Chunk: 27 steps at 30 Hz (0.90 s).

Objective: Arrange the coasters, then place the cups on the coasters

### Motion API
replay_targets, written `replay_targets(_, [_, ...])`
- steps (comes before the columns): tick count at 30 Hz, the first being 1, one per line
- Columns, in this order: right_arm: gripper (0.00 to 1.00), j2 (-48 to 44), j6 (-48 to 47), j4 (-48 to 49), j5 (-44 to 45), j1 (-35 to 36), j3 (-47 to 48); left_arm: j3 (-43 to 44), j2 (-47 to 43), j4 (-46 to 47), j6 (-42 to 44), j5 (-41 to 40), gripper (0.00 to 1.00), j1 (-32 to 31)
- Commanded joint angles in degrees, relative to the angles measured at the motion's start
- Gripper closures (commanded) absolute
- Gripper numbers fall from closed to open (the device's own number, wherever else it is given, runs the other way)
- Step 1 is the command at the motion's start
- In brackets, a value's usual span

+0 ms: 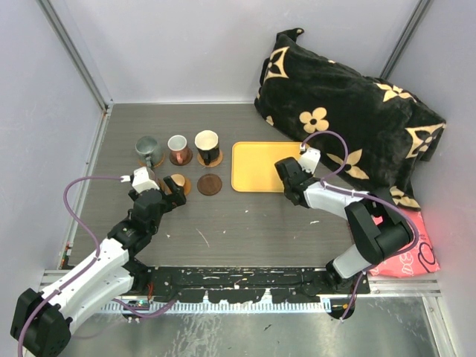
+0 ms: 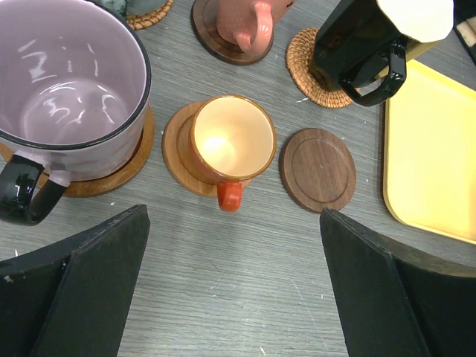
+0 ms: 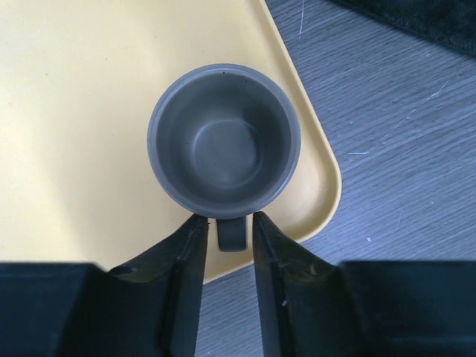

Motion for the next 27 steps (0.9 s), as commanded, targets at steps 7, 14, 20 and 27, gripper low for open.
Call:
replay_targets(7, [0.88, 1.2, -1.8, 3.8, 0.2, -1.0, 0.8, 0.0, 0.2, 2.9, 0.3, -1.7, 0.02, 0.1])
replay_targets(14, [0.99, -0.9, -2.7, 3.3, -0.9, -1.0, 0.8, 0.0, 0.2, 2.9, 0.3, -1.6, 0.02, 0.1])
replay_targets(20, [0.99, -4.9, -3.4, 0.3, -1.2, 0.3, 2.7, 0.0, 0.2, 3.0, 0.3, -1.6, 0.02, 0.1])
replay_targets(27, [0.99, -7.6, -3.7, -2.7, -0.7, 4.7, 6.6, -0.1, -0.1, 3.0, 0.3, -1.6, 0.02, 0.1])
